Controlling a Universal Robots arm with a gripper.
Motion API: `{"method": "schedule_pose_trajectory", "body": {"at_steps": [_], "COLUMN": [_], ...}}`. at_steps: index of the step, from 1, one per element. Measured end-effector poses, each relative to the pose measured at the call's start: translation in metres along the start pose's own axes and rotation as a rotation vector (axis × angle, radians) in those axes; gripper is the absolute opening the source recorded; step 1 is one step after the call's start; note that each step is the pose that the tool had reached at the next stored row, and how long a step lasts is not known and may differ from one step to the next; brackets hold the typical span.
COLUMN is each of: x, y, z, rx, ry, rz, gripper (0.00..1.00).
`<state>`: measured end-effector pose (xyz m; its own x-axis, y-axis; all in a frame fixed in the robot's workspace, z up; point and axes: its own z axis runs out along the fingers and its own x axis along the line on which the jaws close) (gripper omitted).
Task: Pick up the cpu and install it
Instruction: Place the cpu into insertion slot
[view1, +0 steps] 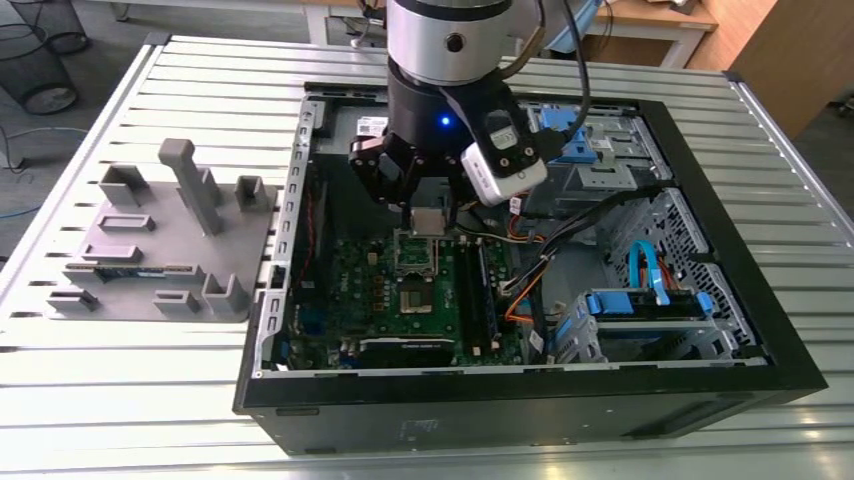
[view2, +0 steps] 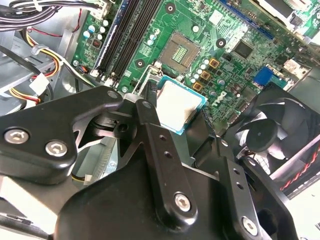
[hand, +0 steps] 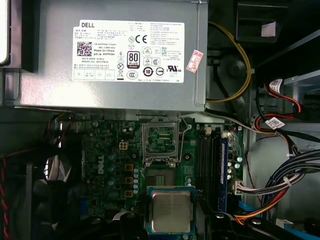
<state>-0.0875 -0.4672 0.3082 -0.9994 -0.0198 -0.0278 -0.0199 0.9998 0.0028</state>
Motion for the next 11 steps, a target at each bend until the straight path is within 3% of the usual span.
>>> {"method": "schedule_pose_trajectory", "body": {"at_steps": [11], "x": [0.0002], "y": [0.0], "z": [0.0068], "rx": [0.0001], "ry": [0.0], "rz": [0.0], "gripper": [0.47]}}
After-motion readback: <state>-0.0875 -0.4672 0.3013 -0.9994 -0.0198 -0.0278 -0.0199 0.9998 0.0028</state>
